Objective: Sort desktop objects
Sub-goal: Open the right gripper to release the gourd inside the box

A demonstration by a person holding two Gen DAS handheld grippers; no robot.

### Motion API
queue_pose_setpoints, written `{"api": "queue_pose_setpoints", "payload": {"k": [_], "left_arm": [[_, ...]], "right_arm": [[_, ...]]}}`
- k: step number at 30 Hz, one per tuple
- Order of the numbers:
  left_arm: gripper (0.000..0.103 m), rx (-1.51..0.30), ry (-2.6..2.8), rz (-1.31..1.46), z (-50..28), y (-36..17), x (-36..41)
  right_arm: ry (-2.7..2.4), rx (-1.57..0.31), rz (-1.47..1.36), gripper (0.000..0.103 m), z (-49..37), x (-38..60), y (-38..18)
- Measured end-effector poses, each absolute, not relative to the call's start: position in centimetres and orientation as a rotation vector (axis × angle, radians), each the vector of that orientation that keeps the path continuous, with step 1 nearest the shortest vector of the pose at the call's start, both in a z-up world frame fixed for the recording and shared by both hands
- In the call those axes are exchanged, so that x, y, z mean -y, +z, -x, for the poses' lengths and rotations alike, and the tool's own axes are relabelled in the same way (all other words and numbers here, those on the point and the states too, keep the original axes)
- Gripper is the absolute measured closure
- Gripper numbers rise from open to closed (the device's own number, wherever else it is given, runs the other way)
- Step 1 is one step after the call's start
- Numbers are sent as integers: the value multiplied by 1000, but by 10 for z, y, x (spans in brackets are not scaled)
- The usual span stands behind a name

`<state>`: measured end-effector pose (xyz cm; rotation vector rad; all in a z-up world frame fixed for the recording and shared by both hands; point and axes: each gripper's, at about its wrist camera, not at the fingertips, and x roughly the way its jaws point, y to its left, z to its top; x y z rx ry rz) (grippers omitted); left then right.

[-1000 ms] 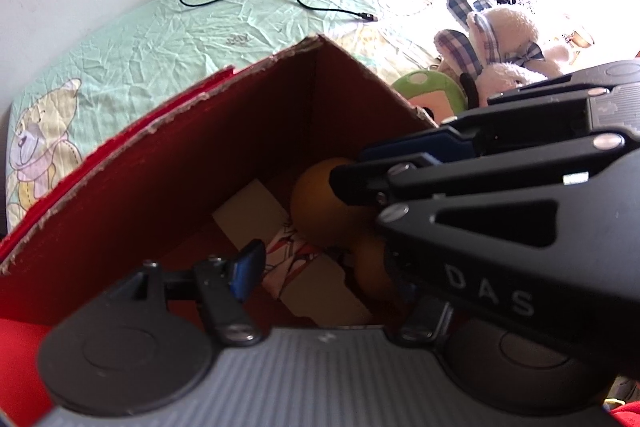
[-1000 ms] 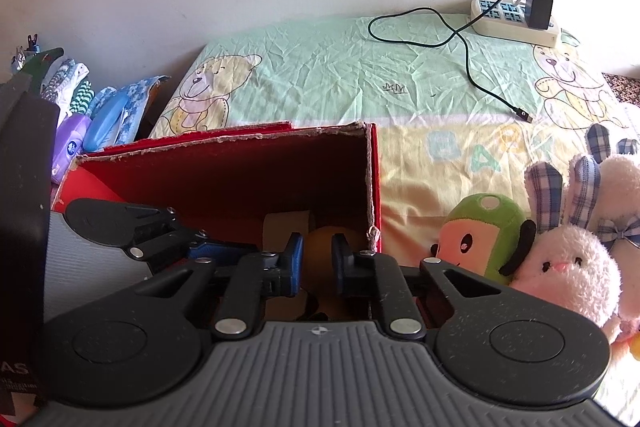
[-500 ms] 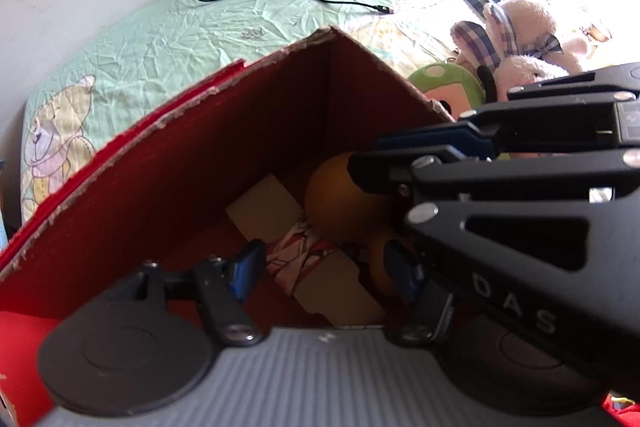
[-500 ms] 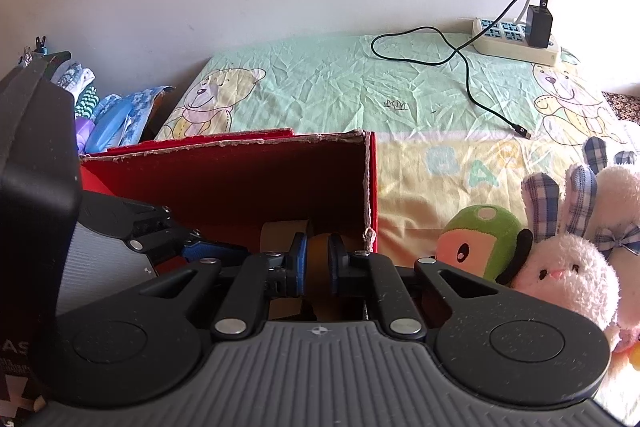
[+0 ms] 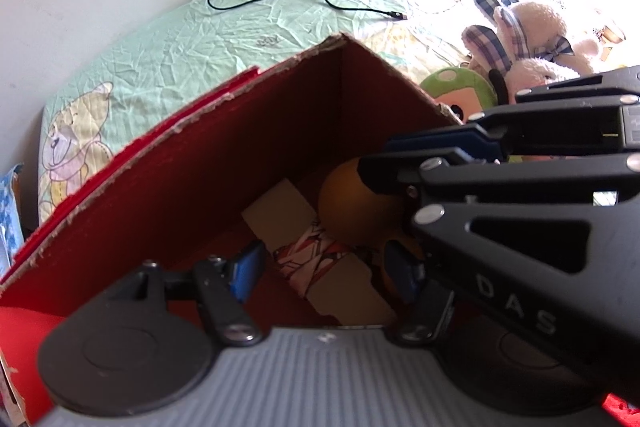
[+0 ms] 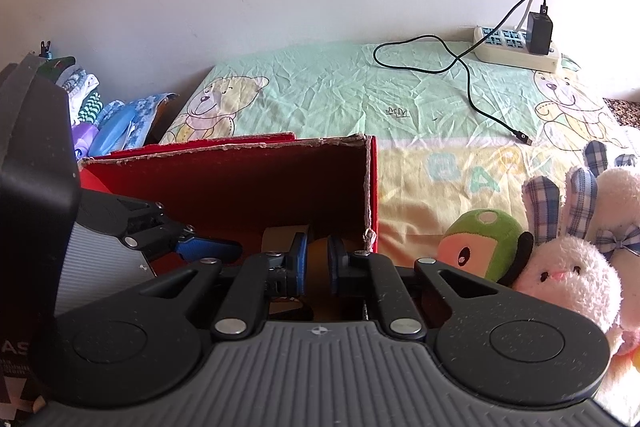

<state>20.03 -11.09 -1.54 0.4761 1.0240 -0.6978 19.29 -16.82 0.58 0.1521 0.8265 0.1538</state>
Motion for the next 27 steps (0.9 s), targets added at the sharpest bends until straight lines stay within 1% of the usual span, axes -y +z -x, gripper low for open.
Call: {"api": "queue_pose_setpoints", "payload": {"k": [15, 27], "left_arm": [[34, -972, -638, -491, -198, -12, 109], [34, -911, -513, -543, -180, -3, 103]], "right_arm": [[158, -821, -167, 95, -191, 170, 6], [180, -842, -182, 87, -181, 169, 9]]}}
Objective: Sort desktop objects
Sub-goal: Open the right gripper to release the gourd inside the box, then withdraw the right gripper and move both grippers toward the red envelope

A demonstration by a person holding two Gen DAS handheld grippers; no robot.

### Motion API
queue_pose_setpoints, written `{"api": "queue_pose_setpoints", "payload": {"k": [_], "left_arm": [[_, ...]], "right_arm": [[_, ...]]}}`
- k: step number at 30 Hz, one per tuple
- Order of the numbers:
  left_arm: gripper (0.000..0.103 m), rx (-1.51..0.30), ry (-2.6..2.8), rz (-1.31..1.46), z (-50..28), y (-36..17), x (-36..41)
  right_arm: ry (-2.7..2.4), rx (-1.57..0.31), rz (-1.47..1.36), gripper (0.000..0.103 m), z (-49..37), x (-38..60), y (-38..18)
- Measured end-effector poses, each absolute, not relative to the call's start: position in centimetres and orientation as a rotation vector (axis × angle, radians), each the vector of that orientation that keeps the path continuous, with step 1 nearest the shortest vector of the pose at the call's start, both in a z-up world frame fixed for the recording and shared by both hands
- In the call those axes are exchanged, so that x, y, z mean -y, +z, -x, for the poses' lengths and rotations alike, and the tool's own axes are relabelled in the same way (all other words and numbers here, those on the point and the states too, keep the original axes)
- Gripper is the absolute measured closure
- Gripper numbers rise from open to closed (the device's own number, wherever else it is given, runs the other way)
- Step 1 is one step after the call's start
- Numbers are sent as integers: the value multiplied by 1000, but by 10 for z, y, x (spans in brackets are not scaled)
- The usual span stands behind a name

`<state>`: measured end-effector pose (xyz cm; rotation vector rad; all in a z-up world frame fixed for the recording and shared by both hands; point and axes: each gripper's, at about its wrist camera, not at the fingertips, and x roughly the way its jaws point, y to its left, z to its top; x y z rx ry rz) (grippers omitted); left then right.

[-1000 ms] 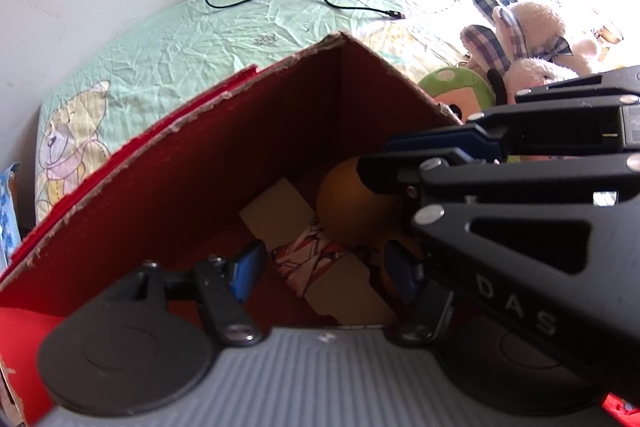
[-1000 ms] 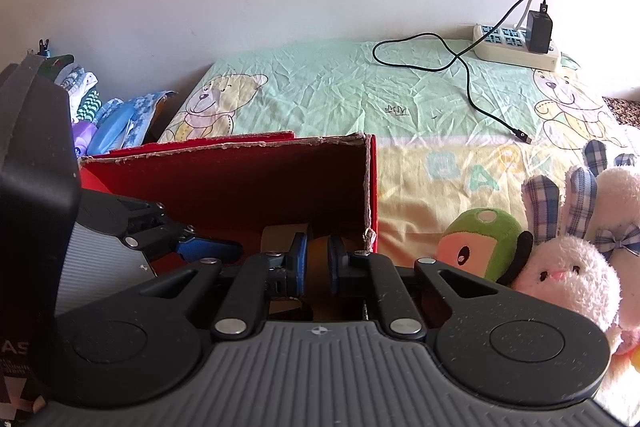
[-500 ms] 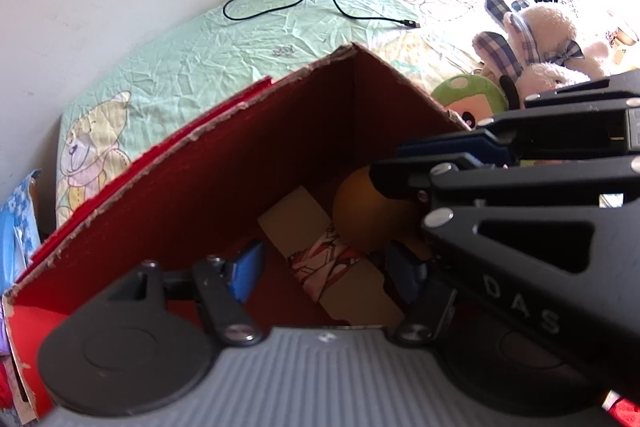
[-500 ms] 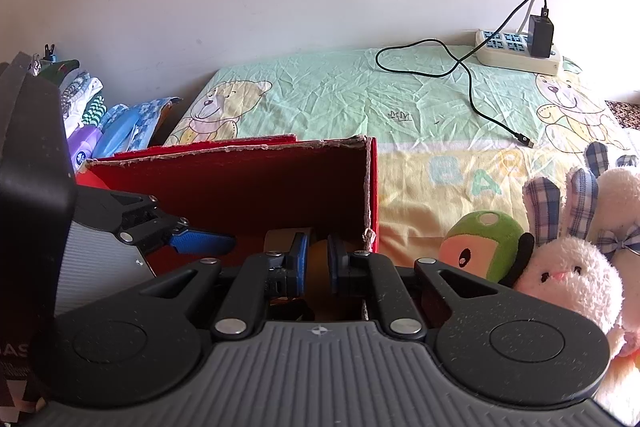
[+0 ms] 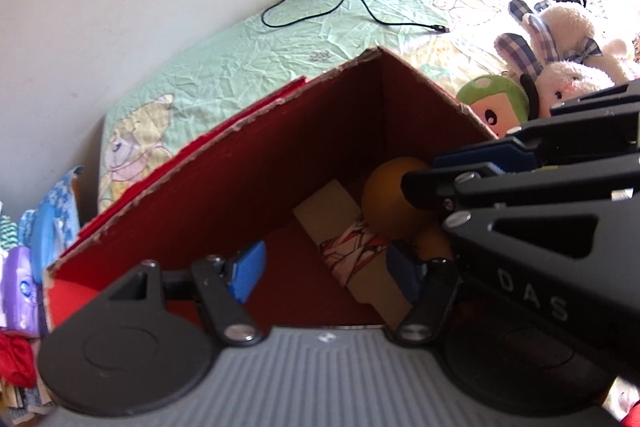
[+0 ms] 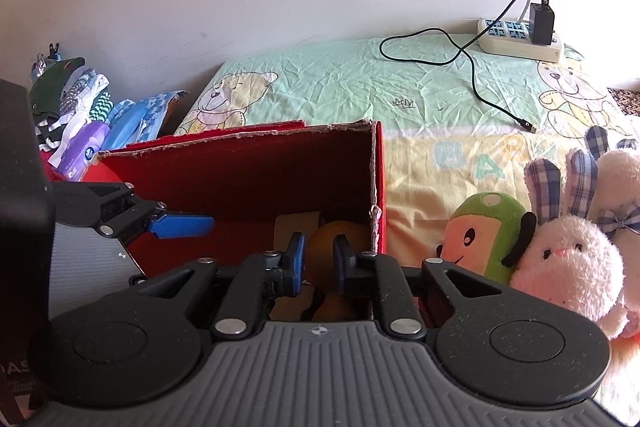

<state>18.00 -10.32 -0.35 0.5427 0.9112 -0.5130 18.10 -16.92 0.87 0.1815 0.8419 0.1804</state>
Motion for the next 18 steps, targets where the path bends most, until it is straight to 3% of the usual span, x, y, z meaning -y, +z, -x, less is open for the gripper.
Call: {"api": "queue_pose_setpoints", "payload": {"k": [18], "left_arm": [[27, -811, -336, -507, -112, 36, 106]], "right_arm": [[295, -784, -232, 82, -139, 184, 36]]}}
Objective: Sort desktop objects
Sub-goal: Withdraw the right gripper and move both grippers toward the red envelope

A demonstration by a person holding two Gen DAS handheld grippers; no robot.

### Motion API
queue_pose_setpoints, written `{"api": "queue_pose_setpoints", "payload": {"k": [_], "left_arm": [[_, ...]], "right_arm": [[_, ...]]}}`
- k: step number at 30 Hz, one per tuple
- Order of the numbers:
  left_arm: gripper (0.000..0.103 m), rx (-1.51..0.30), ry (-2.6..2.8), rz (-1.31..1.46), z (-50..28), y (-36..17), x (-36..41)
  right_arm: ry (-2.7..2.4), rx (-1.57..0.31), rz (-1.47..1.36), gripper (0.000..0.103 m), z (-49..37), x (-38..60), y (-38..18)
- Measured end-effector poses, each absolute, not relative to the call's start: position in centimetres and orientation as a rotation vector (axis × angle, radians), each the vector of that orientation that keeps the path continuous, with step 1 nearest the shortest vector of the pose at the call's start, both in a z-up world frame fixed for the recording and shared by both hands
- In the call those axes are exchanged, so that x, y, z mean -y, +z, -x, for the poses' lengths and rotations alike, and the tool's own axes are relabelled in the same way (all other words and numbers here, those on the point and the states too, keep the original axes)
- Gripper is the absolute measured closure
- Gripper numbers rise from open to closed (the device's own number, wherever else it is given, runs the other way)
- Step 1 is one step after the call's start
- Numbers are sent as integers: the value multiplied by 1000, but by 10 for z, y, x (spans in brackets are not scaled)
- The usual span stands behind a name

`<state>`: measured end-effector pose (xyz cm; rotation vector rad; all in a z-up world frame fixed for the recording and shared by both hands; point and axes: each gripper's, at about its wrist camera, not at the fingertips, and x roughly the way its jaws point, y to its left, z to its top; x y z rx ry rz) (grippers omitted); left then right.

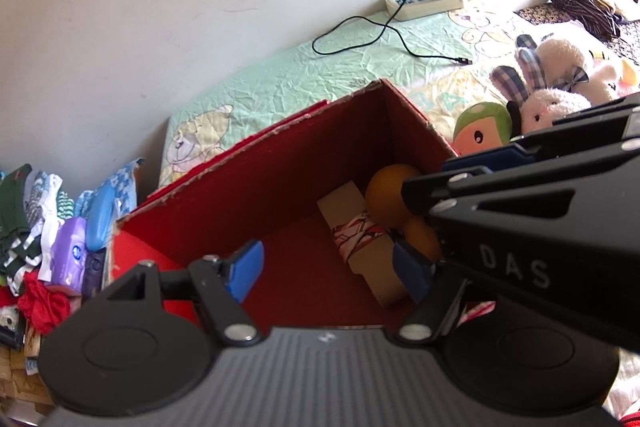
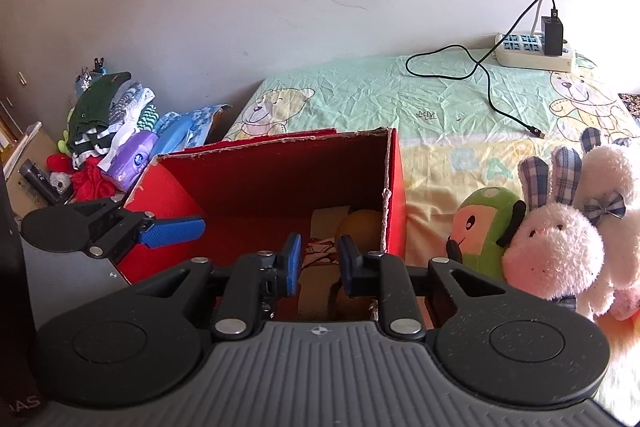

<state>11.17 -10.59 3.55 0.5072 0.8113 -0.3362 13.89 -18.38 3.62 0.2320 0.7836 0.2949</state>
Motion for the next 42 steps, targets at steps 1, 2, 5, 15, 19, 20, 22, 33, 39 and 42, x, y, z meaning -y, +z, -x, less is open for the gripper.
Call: {"api": "queue_pose_setpoints", "payload": {"k": [1, 2, 5, 15, 19, 20, 22, 33, 39, 42], "left_arm": [[27, -811, -331, -503, -108, 37, 105], [27, -810, -325, -497, -105, 39, 105], [27, -811, -310, -476, -95, 42, 101], [26, -857, -238, -362, -65, 46, 73], [25, -879, -208, -310, -51, 45, 57], [25, -885, -197, -297, -48, 45, 52], [25, -905, -187, -261, -42, 43, 43], [25, -1064, -183, -168, -1, 2, 21], [25, -1112, -192, -150, 1, -15, 23], [25, -1125, -198, -145, -2, -22, 24]], "right_arm": [[303, -781, -235, 82, -136, 185, 38], [311, -778, -237, 81, -133, 186, 39], [334, -775, -249, 81, -125, 187, 42], [417, -798, -298, 81, -99, 195, 38], [444, -819, -327, 81, -89, 196, 35], [451, -824, -331, 80, -86, 196, 33], [462, -840, -340, 80, -81, 196, 30], [466, -1016, -378, 73, -65, 192, -19], [475, -1083, -410, 73, -63, 187, -35], [479, -1116, -436, 72, -63, 186, -44]]}}
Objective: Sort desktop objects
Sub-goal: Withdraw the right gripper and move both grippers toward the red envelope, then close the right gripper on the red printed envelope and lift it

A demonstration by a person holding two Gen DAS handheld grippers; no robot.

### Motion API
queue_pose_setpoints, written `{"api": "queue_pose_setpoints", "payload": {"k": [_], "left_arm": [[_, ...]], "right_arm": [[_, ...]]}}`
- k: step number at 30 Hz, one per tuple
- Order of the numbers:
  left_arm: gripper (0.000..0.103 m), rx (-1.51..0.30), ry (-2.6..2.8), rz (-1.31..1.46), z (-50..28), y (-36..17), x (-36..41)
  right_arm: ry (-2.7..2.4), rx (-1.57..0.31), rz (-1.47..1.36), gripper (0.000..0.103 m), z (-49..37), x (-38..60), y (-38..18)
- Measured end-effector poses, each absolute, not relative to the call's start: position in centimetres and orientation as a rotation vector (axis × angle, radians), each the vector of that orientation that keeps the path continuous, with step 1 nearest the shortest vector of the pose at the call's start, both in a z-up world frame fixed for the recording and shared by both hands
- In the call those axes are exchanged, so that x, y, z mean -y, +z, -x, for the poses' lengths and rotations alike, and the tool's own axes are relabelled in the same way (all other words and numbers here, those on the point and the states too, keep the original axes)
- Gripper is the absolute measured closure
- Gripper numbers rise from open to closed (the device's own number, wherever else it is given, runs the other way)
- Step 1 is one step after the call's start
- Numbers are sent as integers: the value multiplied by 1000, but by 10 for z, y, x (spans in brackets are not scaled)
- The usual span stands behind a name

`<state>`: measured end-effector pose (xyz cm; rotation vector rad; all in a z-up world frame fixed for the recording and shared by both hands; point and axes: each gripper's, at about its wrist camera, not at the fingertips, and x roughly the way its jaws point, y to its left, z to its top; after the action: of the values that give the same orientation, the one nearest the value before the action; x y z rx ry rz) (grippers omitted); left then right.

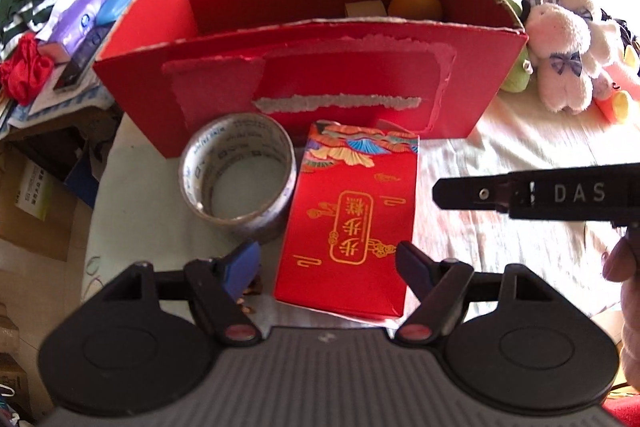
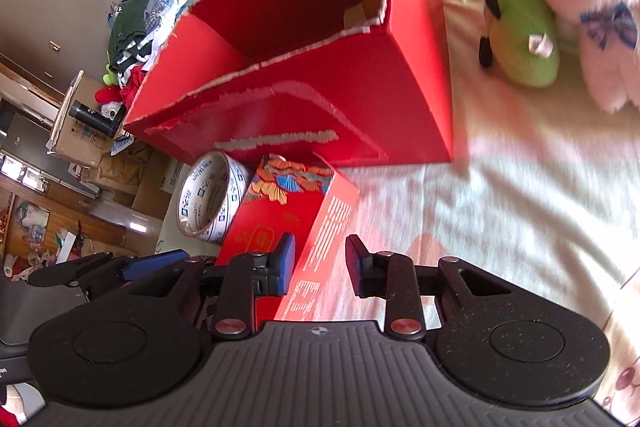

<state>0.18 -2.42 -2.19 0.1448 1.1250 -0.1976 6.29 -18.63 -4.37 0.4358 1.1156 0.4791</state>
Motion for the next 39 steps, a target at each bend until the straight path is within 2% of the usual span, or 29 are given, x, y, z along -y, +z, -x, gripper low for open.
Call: {"api": "queue_pose_setpoints", "payload": {"k": [12, 15, 24, 31, 39], "left_arm": [[20, -1174, -244, -81, -17, -40, 23], [20, -1177, -261, -96, -17, -42, 29], [20, -1189, -336, -145, -11, -46, 55], [15, -1188, -417, -187, -5, -46, 77], [15, -1194, -438, -130, -12, -39, 65]], "right_arm": [[469, -1172, -480, 70, -70, 180, -60], [468, -1177, -485, 62, -73, 178, -63], [446, -1164, -492, 62, -76, 191, -63], [405, -1152, -512, 61, -73, 212, -65], [389, -1148, -517, 60, -72, 217, -64]]}}
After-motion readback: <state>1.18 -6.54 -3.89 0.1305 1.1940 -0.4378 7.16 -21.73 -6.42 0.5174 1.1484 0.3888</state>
